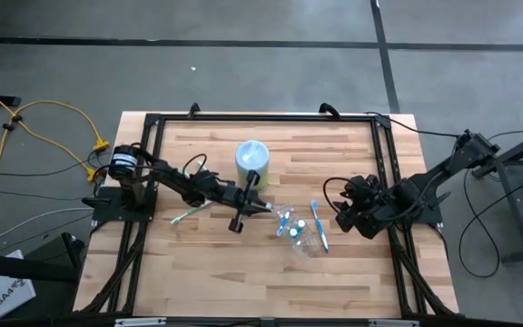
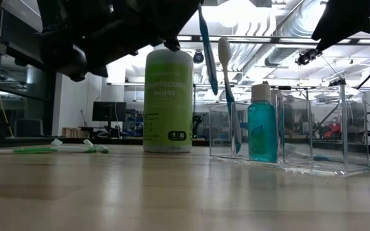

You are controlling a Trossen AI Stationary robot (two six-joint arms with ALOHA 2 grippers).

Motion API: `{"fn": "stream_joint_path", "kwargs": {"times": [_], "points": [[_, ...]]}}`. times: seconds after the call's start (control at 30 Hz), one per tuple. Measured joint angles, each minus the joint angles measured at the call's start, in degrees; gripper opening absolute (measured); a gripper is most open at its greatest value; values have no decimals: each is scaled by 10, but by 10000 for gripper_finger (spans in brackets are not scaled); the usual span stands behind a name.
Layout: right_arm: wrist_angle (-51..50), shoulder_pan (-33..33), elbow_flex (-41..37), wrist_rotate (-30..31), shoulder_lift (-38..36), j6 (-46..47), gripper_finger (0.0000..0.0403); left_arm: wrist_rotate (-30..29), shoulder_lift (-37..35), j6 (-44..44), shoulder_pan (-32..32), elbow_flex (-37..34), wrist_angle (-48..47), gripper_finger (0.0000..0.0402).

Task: Pick & Place toothbrushing station
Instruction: Put the top blue toothbrush into the transparent organizer

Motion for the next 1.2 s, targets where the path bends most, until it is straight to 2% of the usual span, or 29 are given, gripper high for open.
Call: {"fn": "stream_joint_path", "kwargs": {"times": [0.2,0.47,0.67,0.93,1.07,1.13,1.2], "points": [[3,0,0,4,0,-1,174,-9,0,20,-19,0,1,2],[11,0,0,2,0,-2,174,-145,0,117,-80,18,-12,2],[15,0,0,1,0,-12,174,-258,0,166,-109,50,-85,2],[49,0,0,1,0,-47,174,-263,1,146,-107,72,-114,2],[50,0,0,0,0,-48,174,-264,39,113,-103,74,-59,2],[50,0,0,0,0,-49,174,-265,69,116,-103,78,-8,2],[51,0,0,0,0,-50,174,-268,90,124,-107,89,-1,2]]}}
